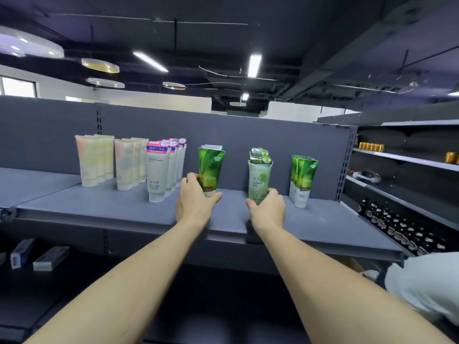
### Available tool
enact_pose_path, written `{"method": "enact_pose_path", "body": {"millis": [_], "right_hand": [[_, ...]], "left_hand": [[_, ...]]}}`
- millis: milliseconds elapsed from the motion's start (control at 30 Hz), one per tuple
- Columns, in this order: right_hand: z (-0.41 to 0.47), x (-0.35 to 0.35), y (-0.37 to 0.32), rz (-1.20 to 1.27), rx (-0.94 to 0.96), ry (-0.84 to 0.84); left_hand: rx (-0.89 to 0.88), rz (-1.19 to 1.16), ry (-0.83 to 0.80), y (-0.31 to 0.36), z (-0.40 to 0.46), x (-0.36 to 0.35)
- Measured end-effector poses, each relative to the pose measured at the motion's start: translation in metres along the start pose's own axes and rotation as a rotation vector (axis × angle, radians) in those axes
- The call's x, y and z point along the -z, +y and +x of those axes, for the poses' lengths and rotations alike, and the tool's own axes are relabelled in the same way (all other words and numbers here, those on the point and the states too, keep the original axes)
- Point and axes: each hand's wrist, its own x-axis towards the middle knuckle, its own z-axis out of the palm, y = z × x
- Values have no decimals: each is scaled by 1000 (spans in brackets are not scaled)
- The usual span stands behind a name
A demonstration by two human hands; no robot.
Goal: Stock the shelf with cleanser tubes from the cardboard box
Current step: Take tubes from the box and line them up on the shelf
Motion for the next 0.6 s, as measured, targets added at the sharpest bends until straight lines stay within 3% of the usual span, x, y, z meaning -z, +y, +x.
{"method": "enact_pose_path", "body": {"millis": [200,600], "right_hand": [[45,-17,13,50,-80,20],[83,-43,20,-10,-44,13]], "left_hand": [[-1,12,-15,-2,32,-35],[28,26,-42,-7,63,-70]]}}
